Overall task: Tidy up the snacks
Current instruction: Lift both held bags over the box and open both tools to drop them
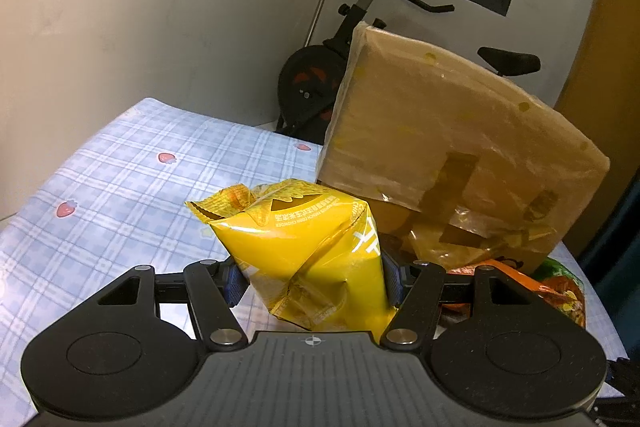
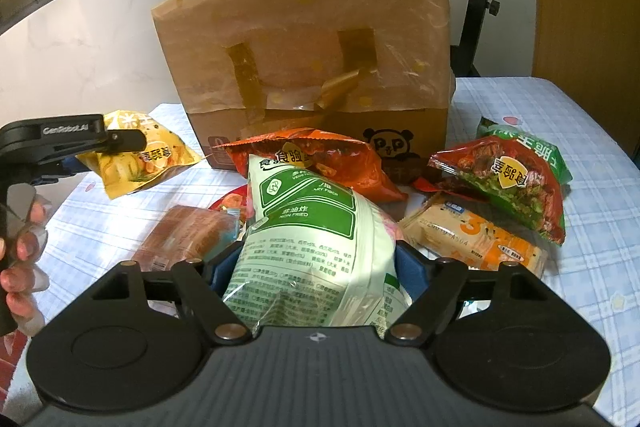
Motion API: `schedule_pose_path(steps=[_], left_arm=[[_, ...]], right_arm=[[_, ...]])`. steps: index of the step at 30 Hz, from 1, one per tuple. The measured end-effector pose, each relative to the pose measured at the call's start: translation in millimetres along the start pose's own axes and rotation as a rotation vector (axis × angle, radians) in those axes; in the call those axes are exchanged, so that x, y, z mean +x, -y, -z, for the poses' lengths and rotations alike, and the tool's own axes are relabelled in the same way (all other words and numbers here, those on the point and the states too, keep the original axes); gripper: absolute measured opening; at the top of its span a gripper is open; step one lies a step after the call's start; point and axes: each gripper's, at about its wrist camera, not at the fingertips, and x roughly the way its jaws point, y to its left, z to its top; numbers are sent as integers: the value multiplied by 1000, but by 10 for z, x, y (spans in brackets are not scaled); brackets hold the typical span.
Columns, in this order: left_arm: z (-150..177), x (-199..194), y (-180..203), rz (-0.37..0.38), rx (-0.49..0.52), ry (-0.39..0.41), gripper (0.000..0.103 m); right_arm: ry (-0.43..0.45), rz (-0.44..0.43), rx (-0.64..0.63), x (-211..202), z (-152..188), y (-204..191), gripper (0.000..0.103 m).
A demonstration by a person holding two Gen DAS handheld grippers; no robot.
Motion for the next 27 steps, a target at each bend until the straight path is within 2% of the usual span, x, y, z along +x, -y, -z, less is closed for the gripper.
schedule_pose_path(steps=[14,27], left_arm=[[131,-575,6,15,19,35,66],[256,-813,125,22,41,52,67]], right_arm=[[15,-29,31,-153,-36,-19,79],[59,-60,51,-394,-95,-54,79]])
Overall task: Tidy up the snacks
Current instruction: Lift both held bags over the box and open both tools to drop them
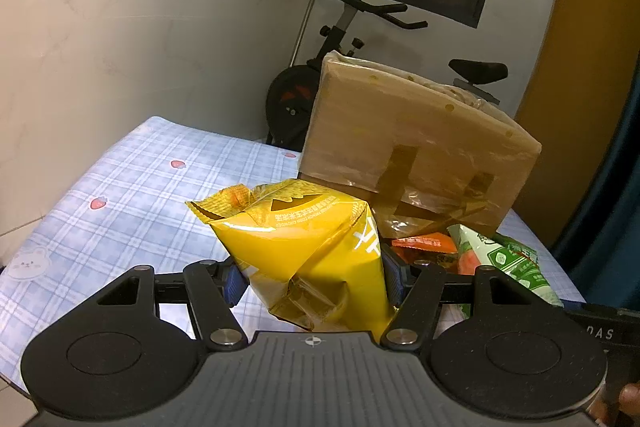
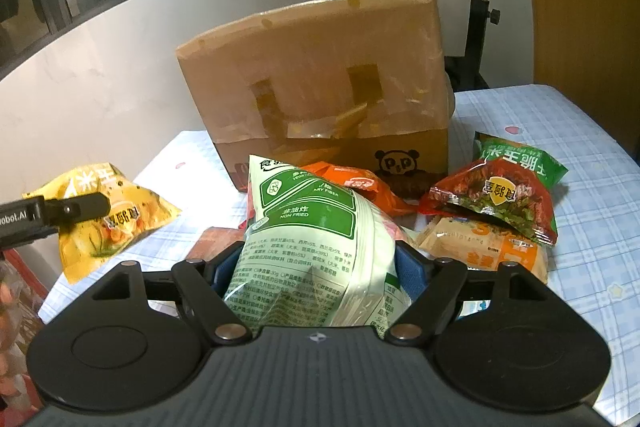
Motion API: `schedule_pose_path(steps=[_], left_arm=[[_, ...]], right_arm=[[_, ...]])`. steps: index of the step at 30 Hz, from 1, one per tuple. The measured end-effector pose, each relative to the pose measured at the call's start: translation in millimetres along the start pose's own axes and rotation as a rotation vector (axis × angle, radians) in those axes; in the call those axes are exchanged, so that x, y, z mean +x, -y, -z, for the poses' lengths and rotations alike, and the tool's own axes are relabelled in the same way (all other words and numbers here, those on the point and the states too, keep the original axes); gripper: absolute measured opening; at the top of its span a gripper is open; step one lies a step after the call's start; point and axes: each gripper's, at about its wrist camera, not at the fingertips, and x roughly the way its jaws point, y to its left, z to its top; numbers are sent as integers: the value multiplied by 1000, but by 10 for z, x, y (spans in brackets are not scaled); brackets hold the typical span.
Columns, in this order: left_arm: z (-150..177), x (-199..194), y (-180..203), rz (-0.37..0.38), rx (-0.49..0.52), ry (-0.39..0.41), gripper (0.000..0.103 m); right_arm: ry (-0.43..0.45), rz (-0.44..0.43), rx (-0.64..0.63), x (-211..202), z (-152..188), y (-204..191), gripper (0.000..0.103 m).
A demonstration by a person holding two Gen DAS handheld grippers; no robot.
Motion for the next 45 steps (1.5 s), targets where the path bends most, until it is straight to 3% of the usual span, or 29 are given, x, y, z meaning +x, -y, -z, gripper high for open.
schedule_pose_path(steps=[12,19,27,38,45], left_arm=[[-82,-179,28,34,16,43,67],[-282,-271,123,75,39,106,67],[-445,-198,309,114,56,124,67],[-1140,51,648,145,145,232,67],[-1643,593,868,127,164,231,67]], right_arm=[[88,-25,48,-261,-90,91,79],[190,-57,77,-497,-314,135,79],[258,-84,122,-658,-589,254,79],[416,-141,88,-737,-1457,304,79],[466,-246,133,-257,-2025,442,79]])
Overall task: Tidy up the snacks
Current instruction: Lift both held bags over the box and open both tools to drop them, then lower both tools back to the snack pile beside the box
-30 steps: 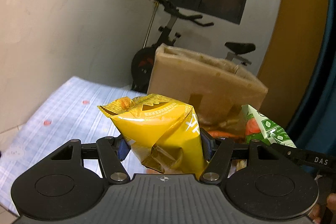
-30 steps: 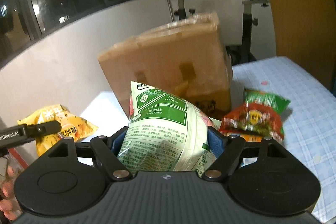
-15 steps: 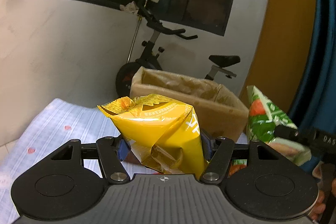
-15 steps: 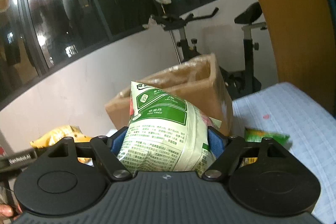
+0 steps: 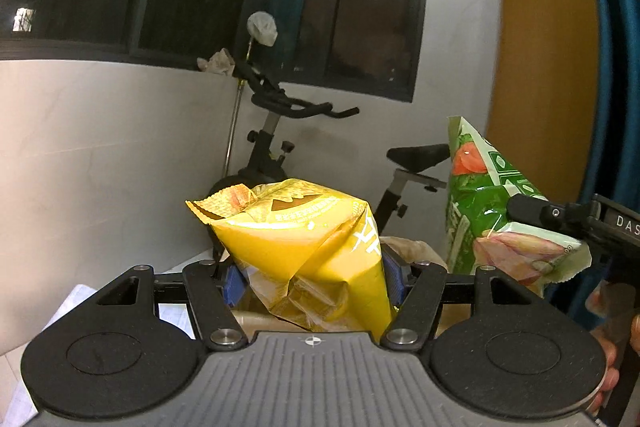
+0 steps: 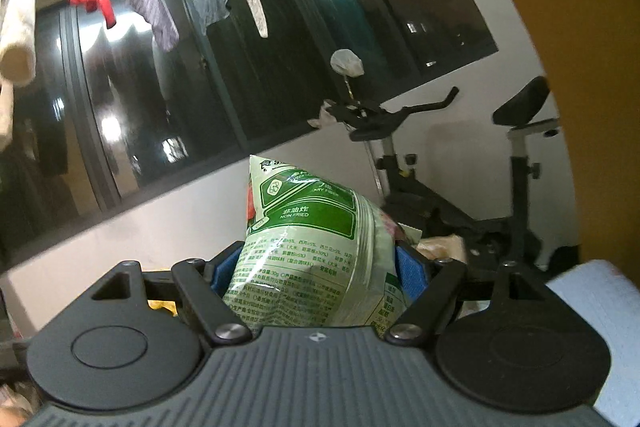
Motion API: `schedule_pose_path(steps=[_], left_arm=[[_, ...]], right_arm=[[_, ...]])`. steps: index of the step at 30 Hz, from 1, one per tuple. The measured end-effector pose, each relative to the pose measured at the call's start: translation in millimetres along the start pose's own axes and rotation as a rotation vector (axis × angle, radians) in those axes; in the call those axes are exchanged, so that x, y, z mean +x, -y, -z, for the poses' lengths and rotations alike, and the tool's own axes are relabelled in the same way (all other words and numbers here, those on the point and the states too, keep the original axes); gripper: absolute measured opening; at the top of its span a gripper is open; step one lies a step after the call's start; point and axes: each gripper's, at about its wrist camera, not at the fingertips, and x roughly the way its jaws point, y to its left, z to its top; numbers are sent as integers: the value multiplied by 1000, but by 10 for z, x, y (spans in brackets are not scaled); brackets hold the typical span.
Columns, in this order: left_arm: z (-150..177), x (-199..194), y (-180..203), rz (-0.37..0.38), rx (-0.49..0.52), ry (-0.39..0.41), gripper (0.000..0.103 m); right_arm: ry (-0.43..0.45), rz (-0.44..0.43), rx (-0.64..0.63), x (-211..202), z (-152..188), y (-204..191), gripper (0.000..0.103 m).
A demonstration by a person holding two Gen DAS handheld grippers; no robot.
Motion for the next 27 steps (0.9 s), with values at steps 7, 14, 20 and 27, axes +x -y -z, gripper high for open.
schedule_pose_path(steps=[7,14,20,27], left_arm=[[-166,638,-53,-60,-32,-70,67],[-87,947,54,-107,44,-127,70],[-37,1122,29,-99,52,-213,85],[-16,838,-54,-113,86,-199,85]], right_arm=[[-39,-3,155,704,-26,464,79],[-103,44,215,1048,58,746,80],[-144,135,166,1067,122,806,88],[-143,112,60,887,79,578,92]])
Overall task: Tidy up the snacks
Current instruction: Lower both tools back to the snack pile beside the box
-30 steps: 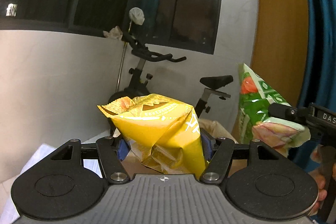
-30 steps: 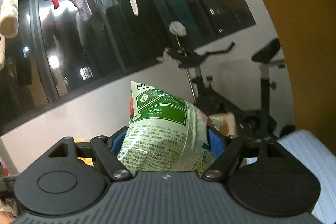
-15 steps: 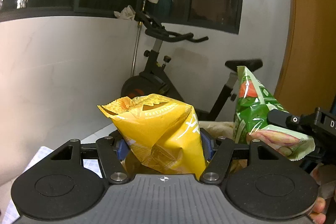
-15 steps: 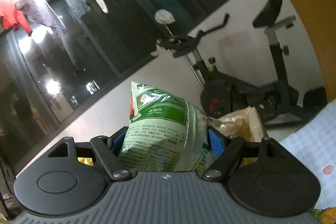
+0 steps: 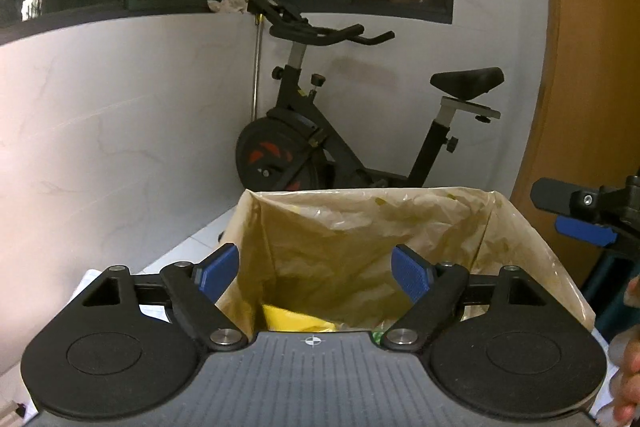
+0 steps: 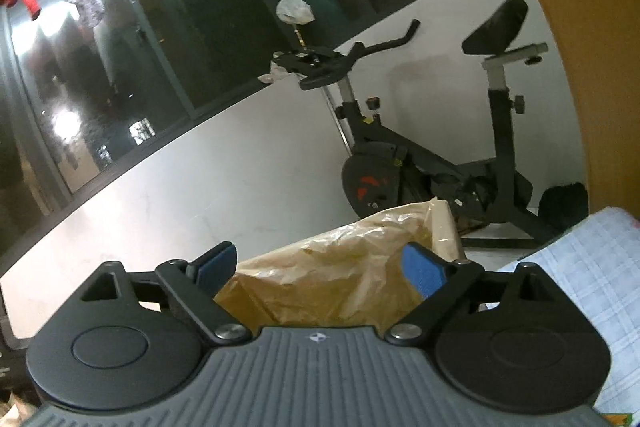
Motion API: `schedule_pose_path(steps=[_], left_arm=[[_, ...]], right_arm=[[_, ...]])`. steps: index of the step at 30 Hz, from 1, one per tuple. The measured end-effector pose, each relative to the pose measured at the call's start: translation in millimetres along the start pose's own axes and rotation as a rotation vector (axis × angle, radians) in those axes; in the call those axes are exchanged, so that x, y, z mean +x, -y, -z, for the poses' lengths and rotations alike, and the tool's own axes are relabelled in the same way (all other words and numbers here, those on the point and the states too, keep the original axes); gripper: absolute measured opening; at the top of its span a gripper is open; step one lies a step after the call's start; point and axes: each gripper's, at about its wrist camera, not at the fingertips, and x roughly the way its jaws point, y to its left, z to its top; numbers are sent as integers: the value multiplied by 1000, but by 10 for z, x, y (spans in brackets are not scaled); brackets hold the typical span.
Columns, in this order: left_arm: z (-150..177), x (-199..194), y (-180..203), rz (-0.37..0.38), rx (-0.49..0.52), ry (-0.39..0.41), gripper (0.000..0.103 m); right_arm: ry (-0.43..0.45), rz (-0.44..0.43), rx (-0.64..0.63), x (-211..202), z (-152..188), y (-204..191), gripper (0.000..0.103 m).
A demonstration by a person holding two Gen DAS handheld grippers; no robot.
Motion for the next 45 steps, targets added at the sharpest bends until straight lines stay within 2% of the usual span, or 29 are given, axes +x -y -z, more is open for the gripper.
schedule_pose_path(steps=[6,11,16,19,25,35,42,45], left_arm=[[61,-356,-41,-42,105,52,85],[23,-642,-197,-36,58,85,85],[125,-901,-352,-31,12,98,85],[296,-1007,-409,-15,2,98,85],[728,-1097,-500,-6,-41,47,85],[1421,-1163,-400,7,-56,19,85],[1787,-1029,-309,20,-113,-27,85],[1931,-943,-274,16,-122,-57,85]], right_arm=[[-4,-3,-103,-281,91,-134,92],[-7,-6,-139,-537,183,-136,92],[-17,-6,-151,-806,303,-96,92],[-21,9,-172,-978,440,-47,92],[-60,69,-213,-1198,836,36,92],[-67,206,-275,-1496,1564,106,91],[-158,293,-237,-1492,2132,243,84],[-188,314,-194,-1482,2273,338,81]])
